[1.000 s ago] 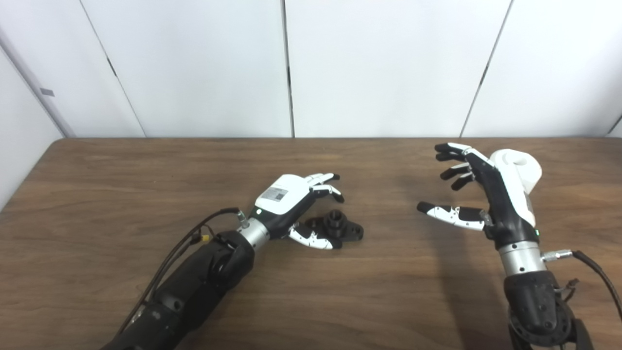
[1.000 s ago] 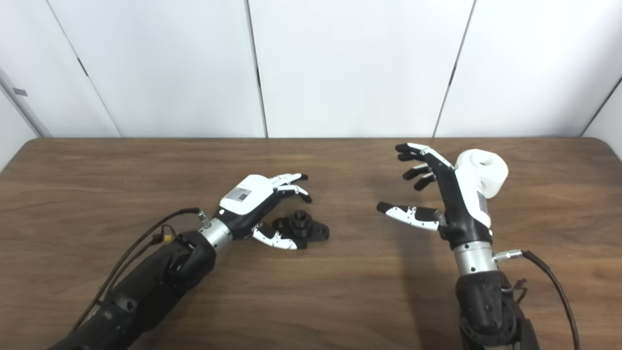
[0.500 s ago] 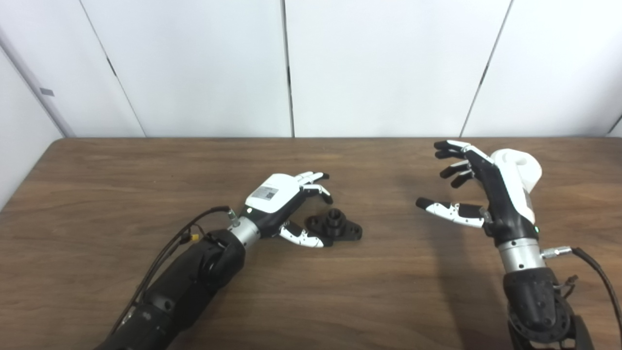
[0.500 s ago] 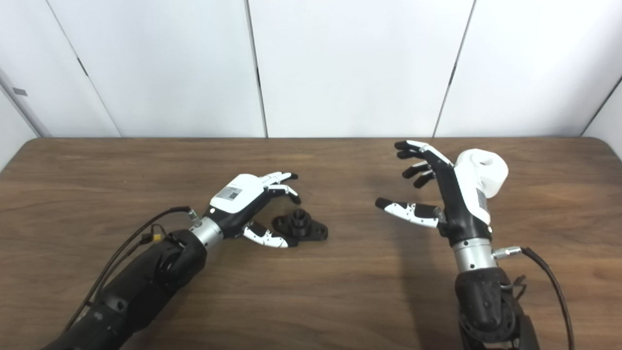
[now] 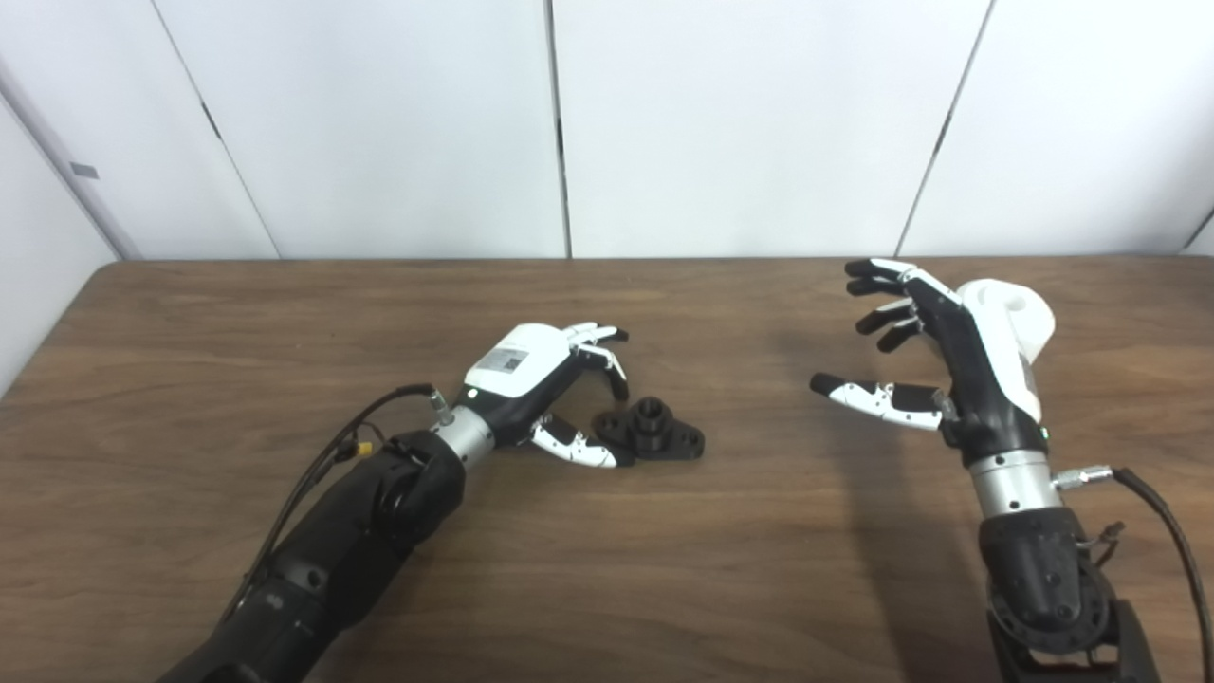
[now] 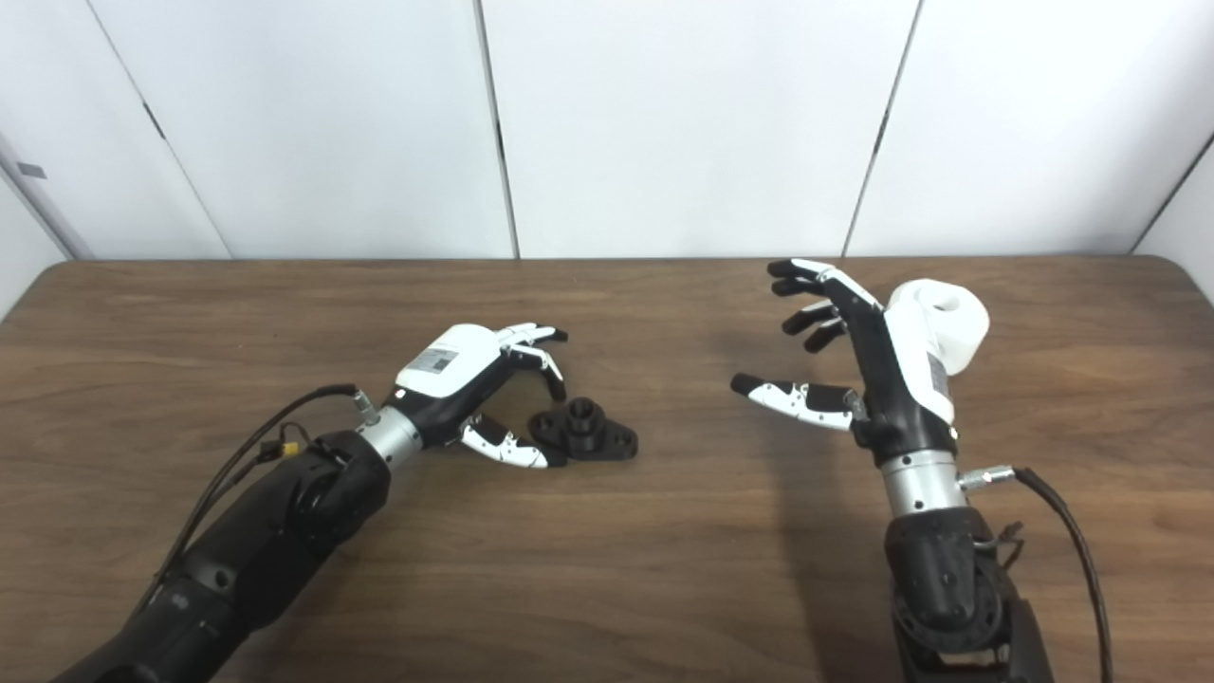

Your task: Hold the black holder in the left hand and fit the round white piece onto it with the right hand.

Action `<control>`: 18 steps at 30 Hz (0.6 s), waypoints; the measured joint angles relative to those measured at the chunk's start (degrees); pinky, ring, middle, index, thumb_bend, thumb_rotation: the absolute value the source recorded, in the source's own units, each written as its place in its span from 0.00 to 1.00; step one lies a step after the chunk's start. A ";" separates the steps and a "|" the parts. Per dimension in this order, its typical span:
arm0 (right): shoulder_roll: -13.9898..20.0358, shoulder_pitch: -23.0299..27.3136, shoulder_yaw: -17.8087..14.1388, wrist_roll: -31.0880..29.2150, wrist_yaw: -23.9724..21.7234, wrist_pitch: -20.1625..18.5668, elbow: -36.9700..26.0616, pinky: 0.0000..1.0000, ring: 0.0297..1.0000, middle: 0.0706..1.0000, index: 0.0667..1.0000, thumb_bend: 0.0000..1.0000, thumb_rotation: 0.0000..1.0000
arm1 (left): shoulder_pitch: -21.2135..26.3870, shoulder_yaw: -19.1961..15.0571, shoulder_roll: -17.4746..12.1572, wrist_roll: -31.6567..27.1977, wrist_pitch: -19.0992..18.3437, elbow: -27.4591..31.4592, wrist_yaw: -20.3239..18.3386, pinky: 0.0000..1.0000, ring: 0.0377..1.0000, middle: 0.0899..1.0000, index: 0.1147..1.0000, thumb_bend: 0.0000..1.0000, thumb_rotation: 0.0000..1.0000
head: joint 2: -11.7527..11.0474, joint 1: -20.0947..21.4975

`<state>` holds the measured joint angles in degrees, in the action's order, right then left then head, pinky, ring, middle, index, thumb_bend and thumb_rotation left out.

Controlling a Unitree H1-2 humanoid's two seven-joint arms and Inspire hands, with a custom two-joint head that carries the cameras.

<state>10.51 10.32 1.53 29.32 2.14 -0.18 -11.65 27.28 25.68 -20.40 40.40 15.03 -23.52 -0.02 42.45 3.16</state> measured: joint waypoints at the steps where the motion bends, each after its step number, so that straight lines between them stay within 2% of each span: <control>1: 0.00 0.00 0.00 0.05 0.00 -0.08 0.00 0.46 0.56 0.69 0.73 0.58 0.18 | 0.06 -0.05 0.00 -0.36 -0.01 -0.21 -0.07 0.87 0.92 0.86 0.42 0.57 0.09 | 0.00 0.00; 4: 0.01 -0.02 -0.02 0.12 0.00 -0.13 -0.01 0.45 0.56 0.69 0.73 0.57 0.18 | 0.04 -0.14 0.01 -1.30 -0.02 -0.72 -0.11 0.88 0.91 0.84 0.41 0.53 0.07 | 0.09 -0.09; 10: 0.02 -0.02 -0.03 -0.05 0.00 -0.12 -0.01 0.45 0.56 0.70 0.73 0.57 0.17 | 0.01 -0.10 0.01 -1.72 -0.02 -0.81 -0.09 0.91 0.90 0.82 0.41 0.52 0.07 | 0.26 -0.09; 18: 0.02 -0.02 -0.03 -0.14 0.01 -0.12 -0.01 0.45 0.56 0.69 0.73 0.57 0.16 | -0.01 0.05 0.01 -2.18 0.02 -0.91 -0.10 0.86 0.89 0.83 0.41 0.52 0.07 | 0.35 0.00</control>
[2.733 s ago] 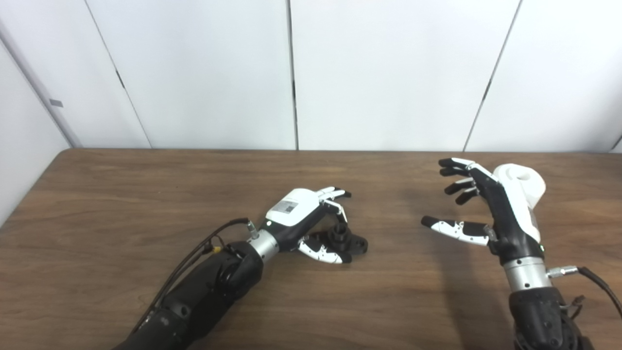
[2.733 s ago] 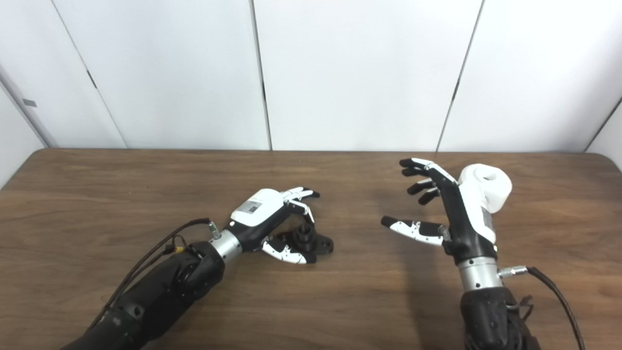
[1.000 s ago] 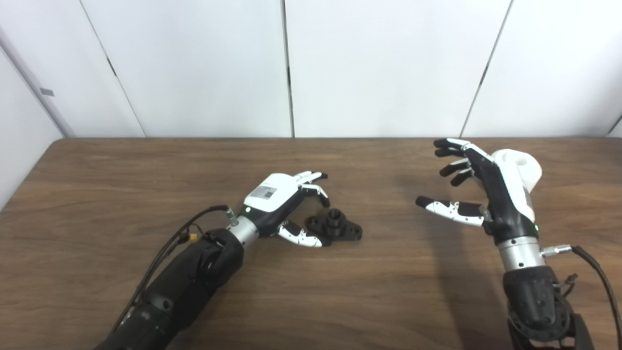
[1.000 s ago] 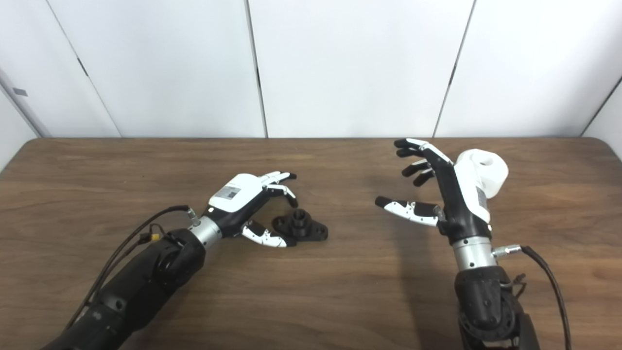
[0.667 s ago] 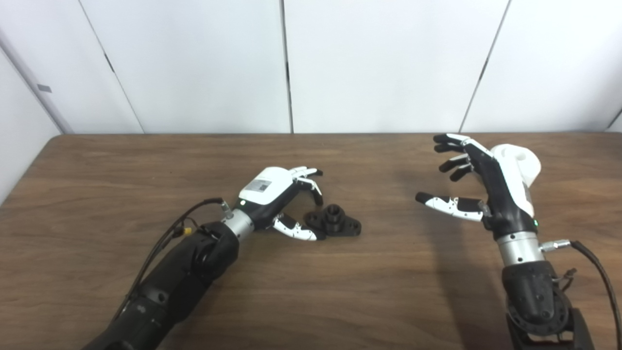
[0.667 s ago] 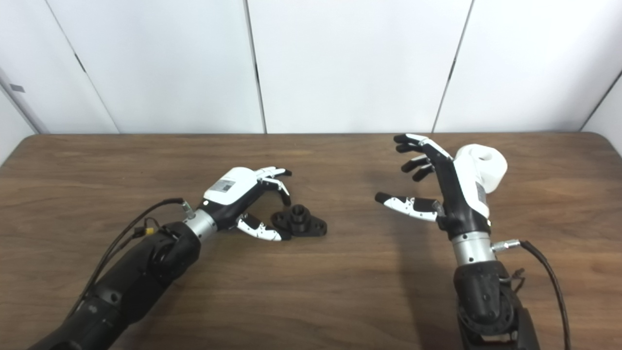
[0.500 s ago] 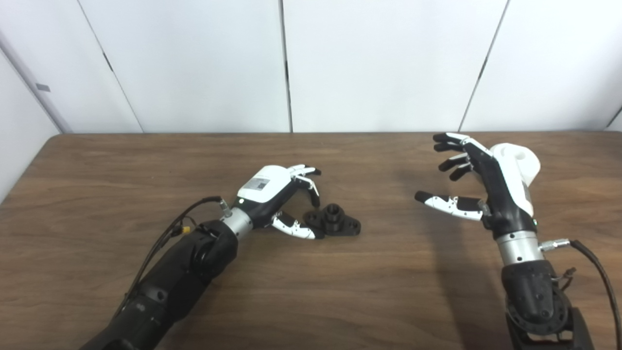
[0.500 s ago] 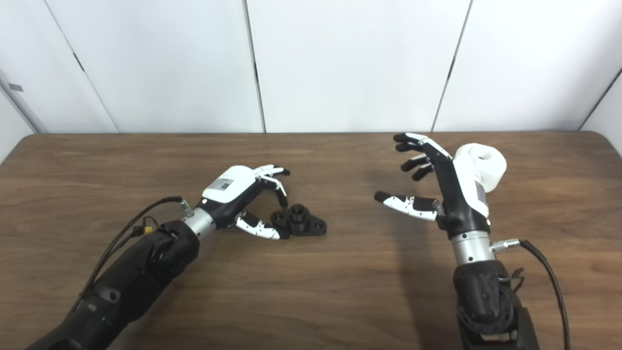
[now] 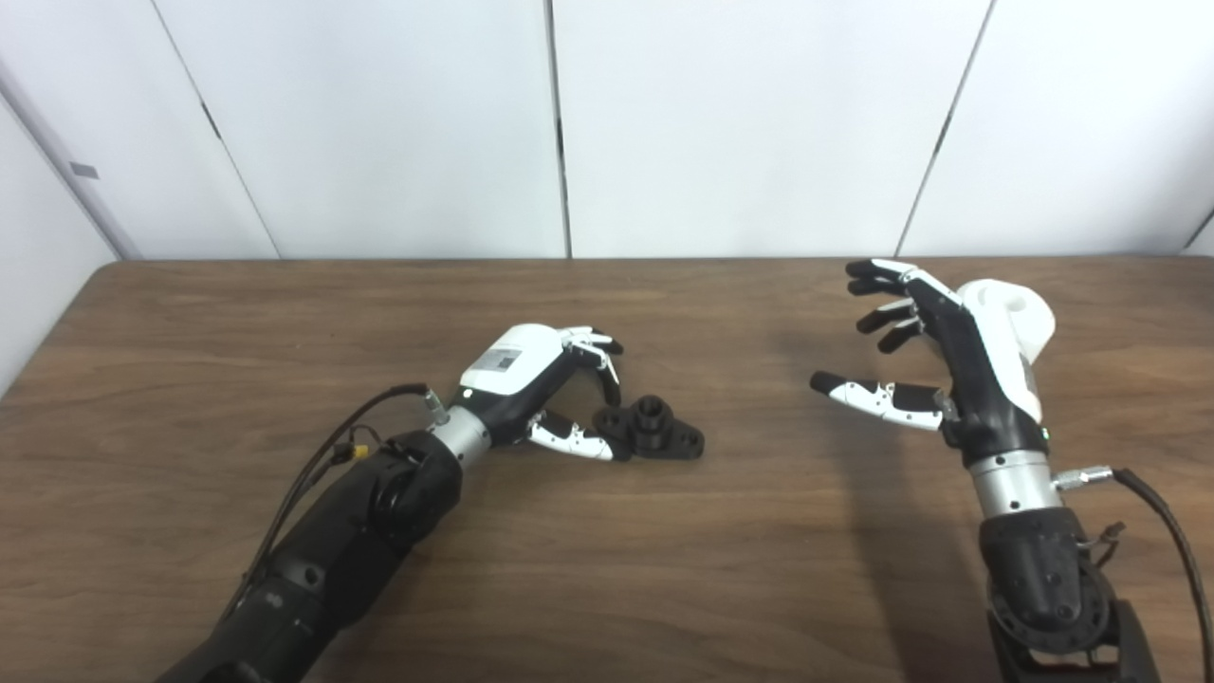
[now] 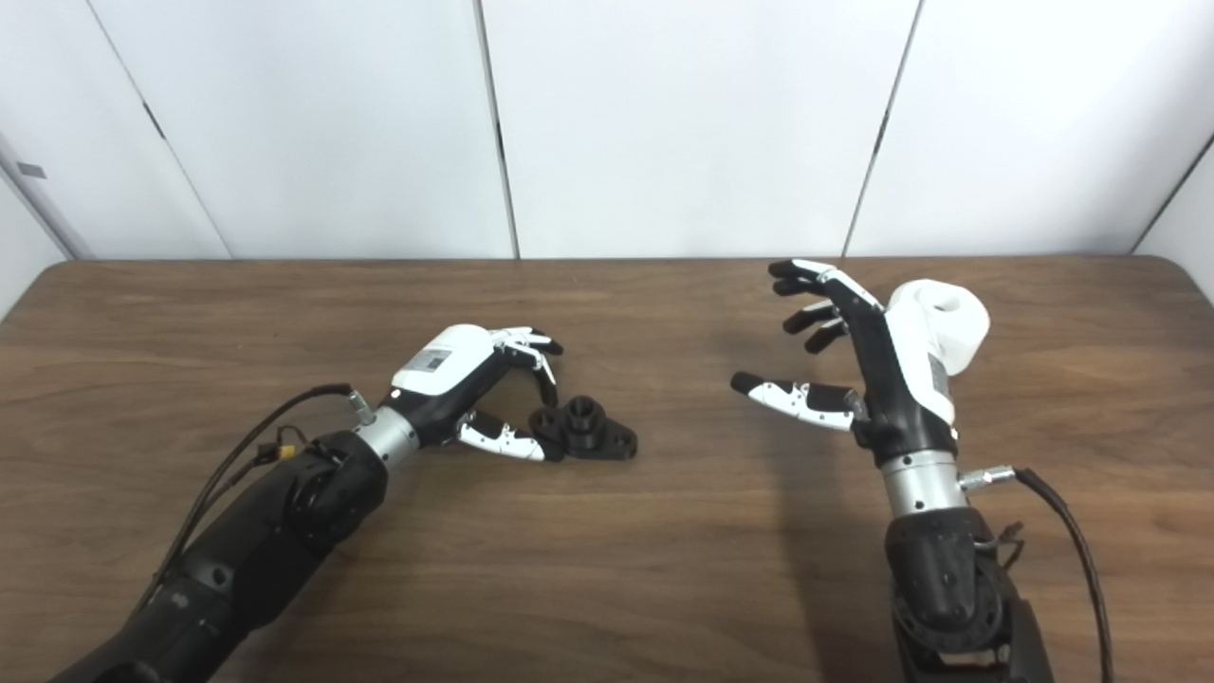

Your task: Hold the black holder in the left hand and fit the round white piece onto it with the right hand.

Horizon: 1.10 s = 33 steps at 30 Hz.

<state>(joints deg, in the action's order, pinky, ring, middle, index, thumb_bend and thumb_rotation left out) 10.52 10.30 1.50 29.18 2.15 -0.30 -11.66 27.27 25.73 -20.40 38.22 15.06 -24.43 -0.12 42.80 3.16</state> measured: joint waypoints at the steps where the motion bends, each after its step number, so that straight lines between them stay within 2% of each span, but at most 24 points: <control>1: 0.00 0.00 0.00 -0.02 0.00 0.00 0.00 0.45 0.56 0.69 0.73 0.57 0.16 | 0.01 0.01 0.00 -0.02 0.04 -0.04 0.00 0.86 0.89 0.83 0.41 0.52 0.07 | 0.00 0.00; 8: 0.00 -0.01 0.00 -0.13 0.00 0.00 0.00 0.46 0.57 0.70 0.73 0.57 0.16 | -0.01 -0.02 0.00 -1.81 0.50 -0.52 -0.21 0.87 0.91 0.85 0.41 0.53 0.06 | 0.09 0.09; 18: 0.01 -0.03 -0.01 0.06 0.00 -0.11 -0.03 0.46 0.57 0.70 0.73 0.57 0.18 | 0.28 -0.07 -0.34 -4.06 4.07 -2.57 -0.21 0.86 0.91 0.85 0.41 0.52 0.06 | 0.18 0.35; 22: 0.03 -0.02 -0.05 -0.01 0.01 -0.10 -0.02 0.45 0.56 0.69 0.73 0.57 0.18 | 0.47 0.00 -0.66 -4.86 4.51 -2.58 -1.23 0.88 0.92 0.86 0.41 0.52 0.06 | 0.09 0.26; 33: 0.21 0.05 -0.06 0.02 0.00 -0.11 0.01 0.44 0.55 0.69 0.73 0.56 0.20 | 1.16 0.33 -1.52 -6.69 5.93 -2.45 -3.64 0.84 0.92 0.86 0.41 0.52 0.06 | 0.26 0.09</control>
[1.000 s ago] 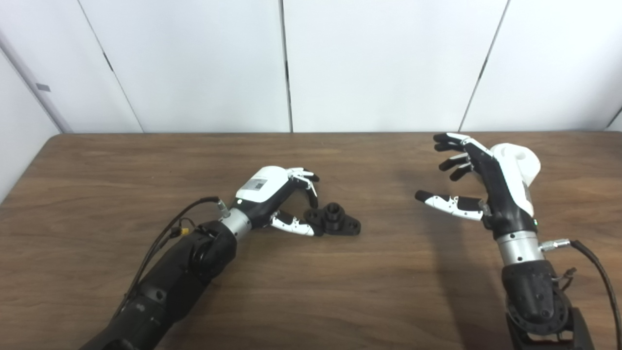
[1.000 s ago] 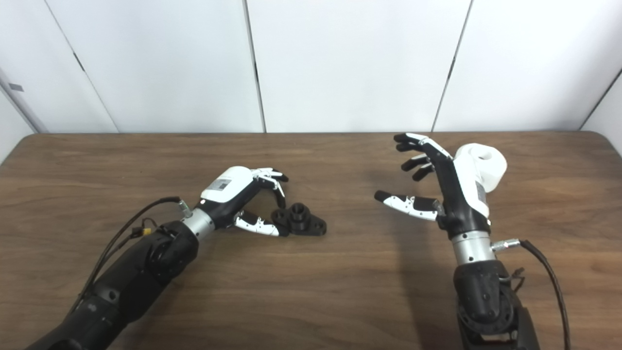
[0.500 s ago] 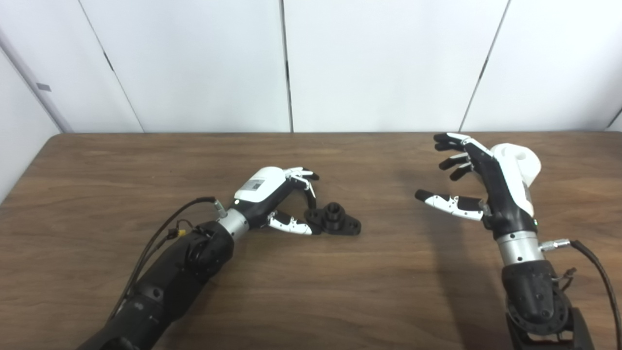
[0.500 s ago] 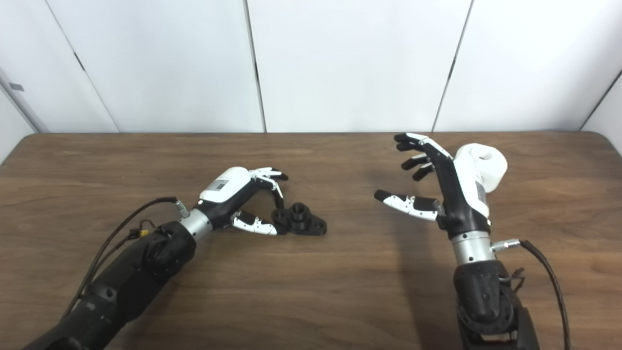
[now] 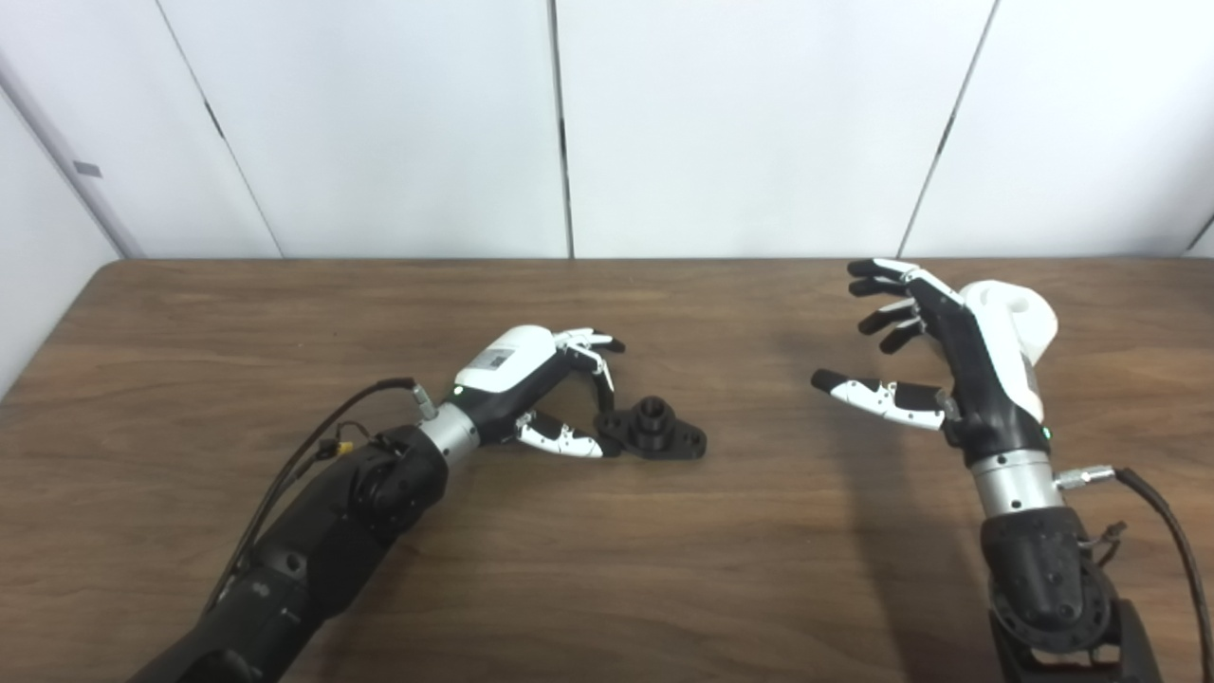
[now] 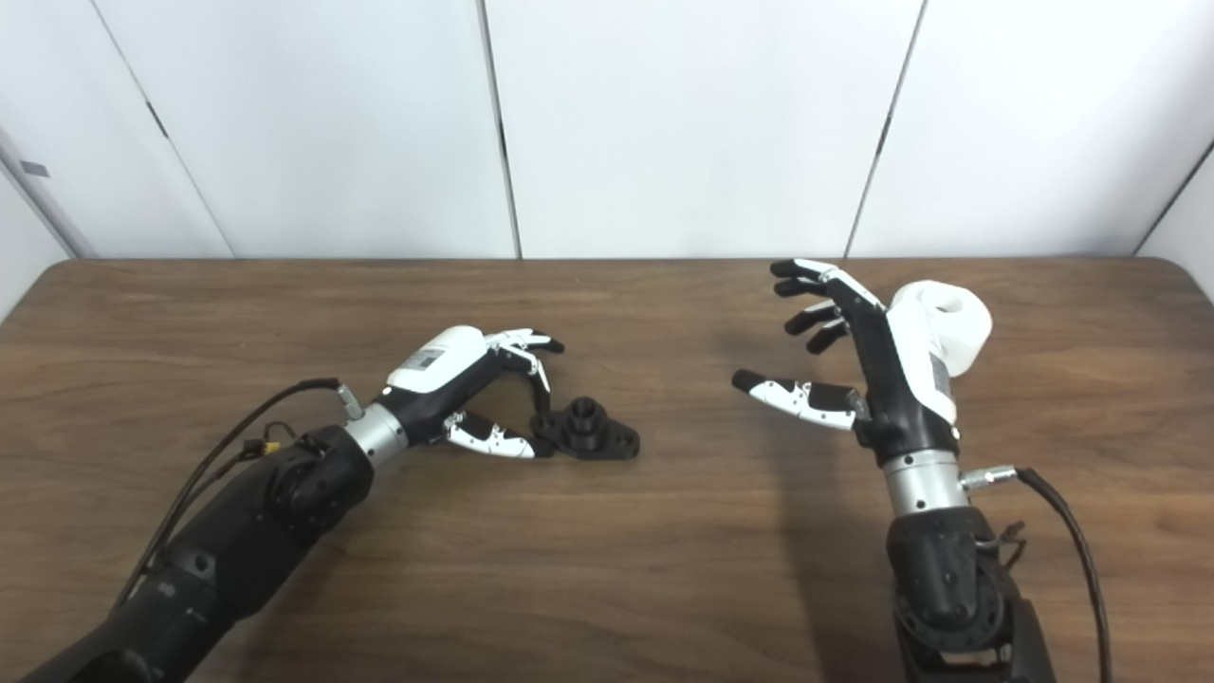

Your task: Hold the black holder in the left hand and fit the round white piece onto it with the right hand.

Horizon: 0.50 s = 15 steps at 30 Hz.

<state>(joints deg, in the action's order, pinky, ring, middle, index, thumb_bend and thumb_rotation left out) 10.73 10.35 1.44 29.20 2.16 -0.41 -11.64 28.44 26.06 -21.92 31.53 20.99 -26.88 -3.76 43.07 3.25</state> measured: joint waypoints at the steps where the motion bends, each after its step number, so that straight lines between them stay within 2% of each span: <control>1: 0.00 0.00 0.00 0.01 0.00 0.00 0.00 0.45 0.56 0.69 0.73 0.56 0.20 | 0.03 0.00 -0.01 0.00 0.02 0.00 0.00 0.84 0.92 0.87 0.41 0.52 0.06 | 0.00 0.09; 8: 0.01 0.09 0.04 0.10 -0.01 0.00 0.00 0.44 0.55 0.68 0.73 0.56 0.18 | 0.08 -0.04 -0.10 -0.22 -0.08 0.40 -1.06 0.85 0.93 0.89 0.42 0.52 0.06 | -0.09 0.09; 12: 0.00 0.11 0.06 0.18 -0.01 -0.01 0.02 0.44 0.55 0.68 0.73 0.57 0.18 | 0.07 0.08 -0.17 -0.25 -0.06 0.77 -1.24 0.81 0.92 0.93 0.43 0.52 0.07 | -0.09 -0.09; 13: 0.00 0.11 0.06 0.20 -0.01 -0.01 0.02 0.44 0.55 0.68 0.73 0.56 0.18 | 0.06 0.14 -0.18 -0.15 -0.06 0.87 -1.25 0.79 0.91 0.93 0.49 0.76 0.11 | -0.09 0.00; 14: 0.00 0.11 0.06 0.23 -0.01 -0.01 0.02 0.44 0.55 0.68 0.73 0.56 0.18 | 0.06 0.20 -0.18 0.06 -0.06 0.96 -1.23 0.78 0.91 0.93 0.53 0.88 0.14 | -0.09 0.09; 15: -0.02 0.14 0.07 0.23 -0.01 -0.01 0.02 0.44 0.55 0.68 0.73 0.57 0.18 | 0.06 0.24 -0.18 0.34 -0.06 1.02 -1.21 0.77 0.91 0.94 0.56 0.95 0.15 | -0.09 0.00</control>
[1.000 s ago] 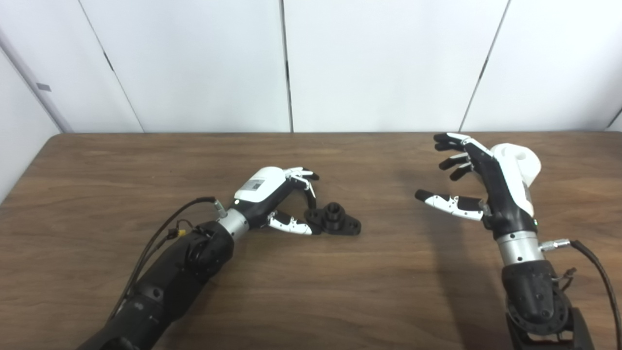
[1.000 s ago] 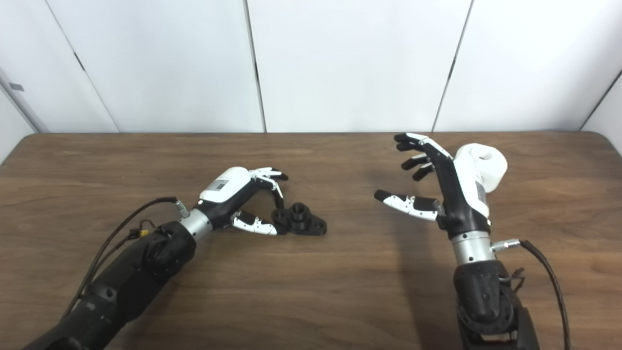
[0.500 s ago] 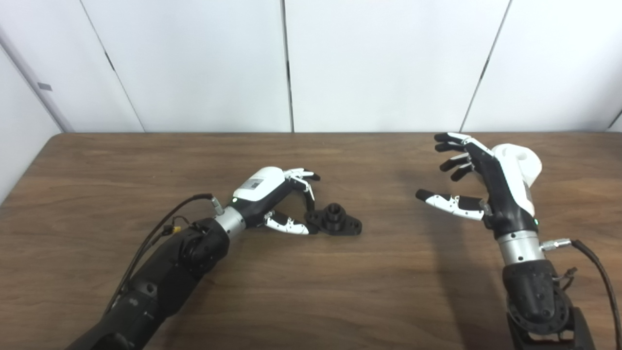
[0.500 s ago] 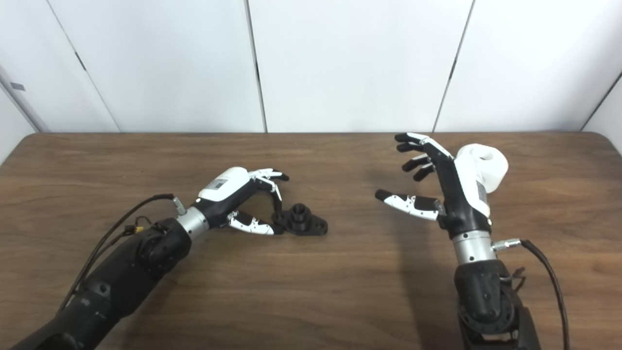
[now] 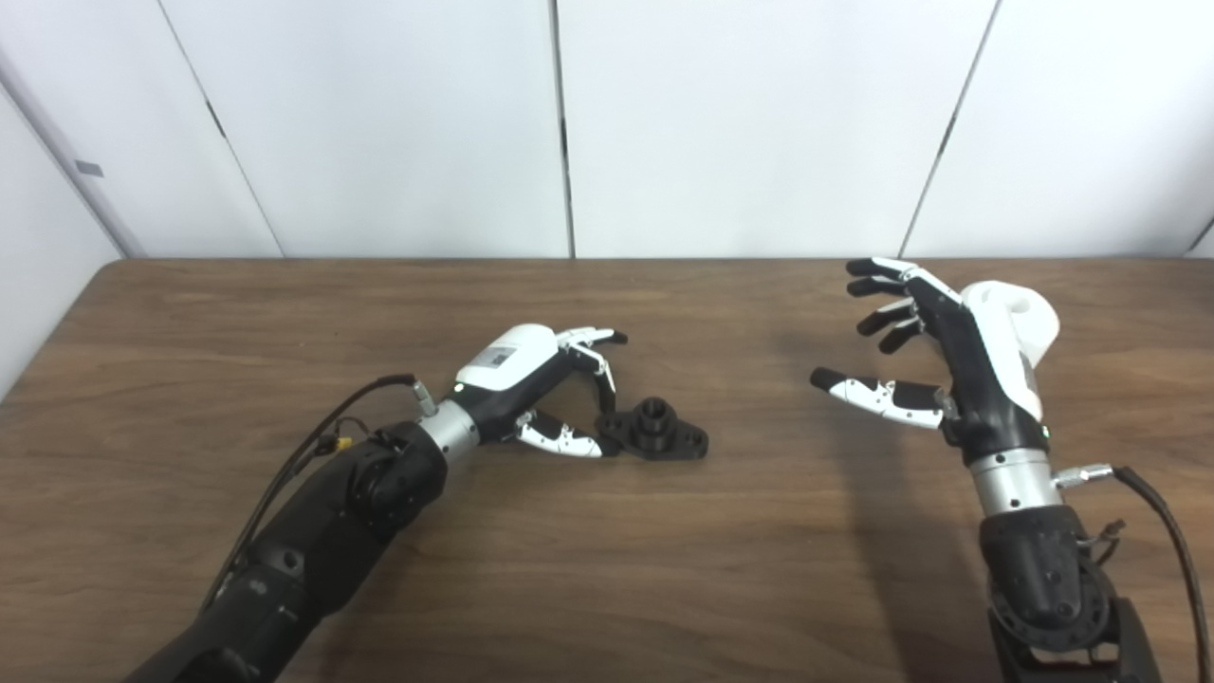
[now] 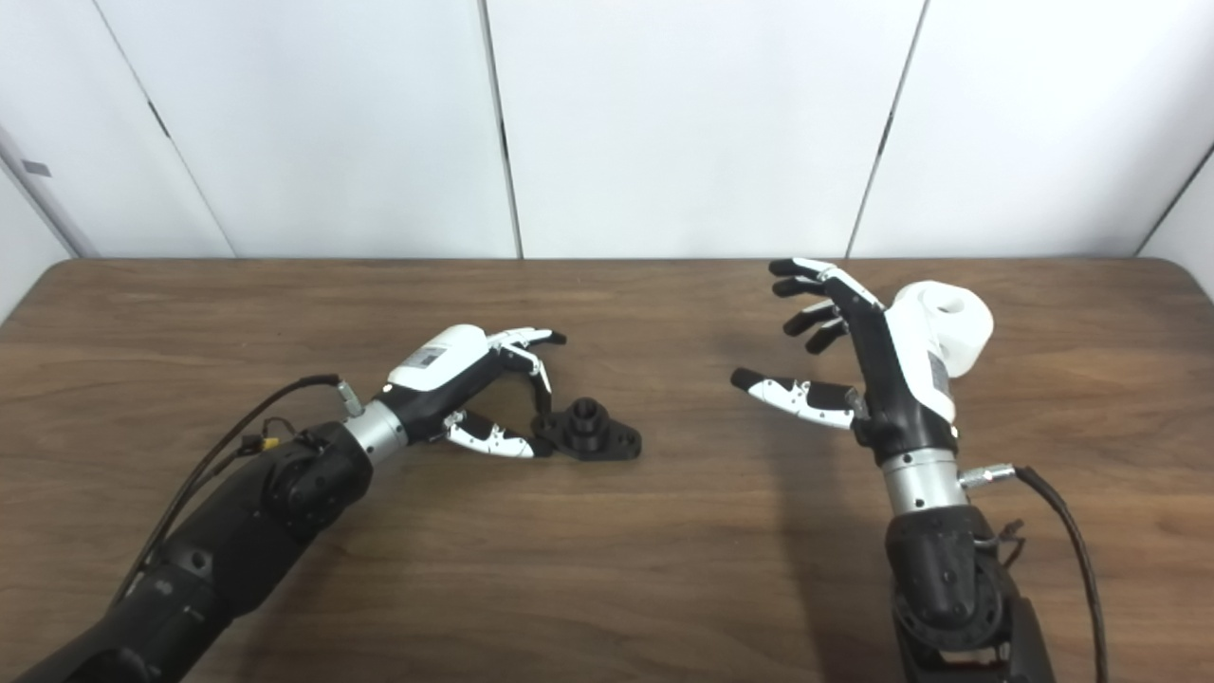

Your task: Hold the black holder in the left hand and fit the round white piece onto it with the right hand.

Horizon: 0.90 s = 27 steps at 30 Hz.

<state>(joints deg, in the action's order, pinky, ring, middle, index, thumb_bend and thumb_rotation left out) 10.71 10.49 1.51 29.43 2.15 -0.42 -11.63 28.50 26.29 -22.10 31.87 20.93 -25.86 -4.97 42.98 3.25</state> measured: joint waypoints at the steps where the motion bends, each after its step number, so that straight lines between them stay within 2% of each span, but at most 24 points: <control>1: -0.01 0.02 0.01 0.00 0.00 0.00 0.00 0.44 0.55 0.68 0.73 0.57 0.18 | -0.01 0.02 0.00 0.20 0.00 0.11 0.01 0.77 0.91 0.94 0.57 0.98 0.15 | 0.00 0.00; 4: -0.03 0.10 0.02 -0.01 0.00 0.00 0.00 0.44 0.56 0.69 0.73 0.56 0.18 | -0.09 0.02 0.01 0.63 -0.02 0.35 0.11 0.76 0.92 0.95 0.61 1.00 0.18 | 0.09 0.00; 16: -0.13 0.12 0.05 -0.04 0.04 0.00 0.02 0.44 0.55 0.68 0.73 0.57 0.17 | -0.27 0.71 0.78 2.39 0.05 0.59 2.70 0.72 0.92 0.97 0.68 1.00 0.17 | 0.18 0.00; 27: -0.38 0.15 0.13 0.02 0.15 0.01 0.05 0.43 0.54 0.67 0.73 0.57 0.16 | 0.17 1.16 0.96 3.50 -0.04 0.82 3.02 0.75 0.93 0.96 0.65 1.00 0.16 | 0.35 0.17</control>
<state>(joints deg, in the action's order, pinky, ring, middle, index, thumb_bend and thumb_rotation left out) 10.33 10.64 1.63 29.46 2.30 -0.41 -11.58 28.67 27.46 -21.14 35.37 20.89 -25.04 -1.95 43.33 3.43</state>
